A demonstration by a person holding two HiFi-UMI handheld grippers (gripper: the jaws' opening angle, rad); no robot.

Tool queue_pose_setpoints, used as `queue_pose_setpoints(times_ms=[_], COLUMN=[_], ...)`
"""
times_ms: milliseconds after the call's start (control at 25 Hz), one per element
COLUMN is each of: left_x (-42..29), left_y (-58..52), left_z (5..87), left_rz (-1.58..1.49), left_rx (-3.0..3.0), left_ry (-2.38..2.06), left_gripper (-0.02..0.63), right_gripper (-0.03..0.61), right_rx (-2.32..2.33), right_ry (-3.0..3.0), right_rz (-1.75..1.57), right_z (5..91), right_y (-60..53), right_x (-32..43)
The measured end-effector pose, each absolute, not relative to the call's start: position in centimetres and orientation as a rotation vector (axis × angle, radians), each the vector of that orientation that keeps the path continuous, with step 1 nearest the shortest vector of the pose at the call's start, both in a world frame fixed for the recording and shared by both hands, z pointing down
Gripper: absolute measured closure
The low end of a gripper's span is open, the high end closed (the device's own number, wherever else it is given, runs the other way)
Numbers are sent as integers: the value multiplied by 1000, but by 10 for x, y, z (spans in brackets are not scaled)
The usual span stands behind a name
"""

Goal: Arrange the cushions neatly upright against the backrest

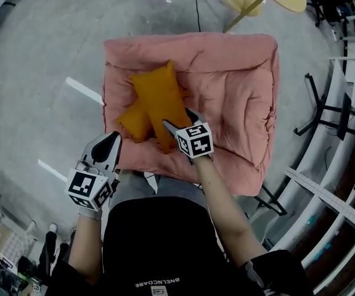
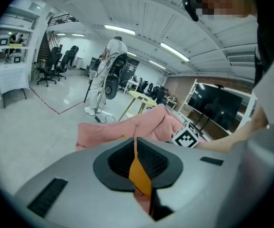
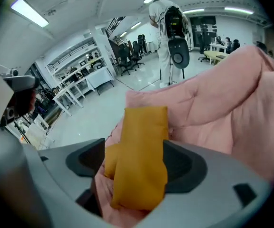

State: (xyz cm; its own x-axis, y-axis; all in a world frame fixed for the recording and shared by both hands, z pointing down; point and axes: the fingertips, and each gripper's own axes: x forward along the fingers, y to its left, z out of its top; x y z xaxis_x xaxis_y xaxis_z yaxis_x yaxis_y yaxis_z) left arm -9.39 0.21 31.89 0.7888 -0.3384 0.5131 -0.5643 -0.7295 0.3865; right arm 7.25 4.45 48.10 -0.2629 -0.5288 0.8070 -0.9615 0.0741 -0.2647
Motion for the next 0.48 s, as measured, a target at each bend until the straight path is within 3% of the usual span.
queue_pose_setpoints(times_ms=[480], left_x=[-118], left_y=[45], left_z=[351], left_rz=[589], left_rx=[2285], left_ry=[-786], left_gripper=[598], right_gripper=[201], right_rx=[1371], right_ry=[-1670], right_rz=[1152], right_z=[573], right_y=[45], right_x=[83])
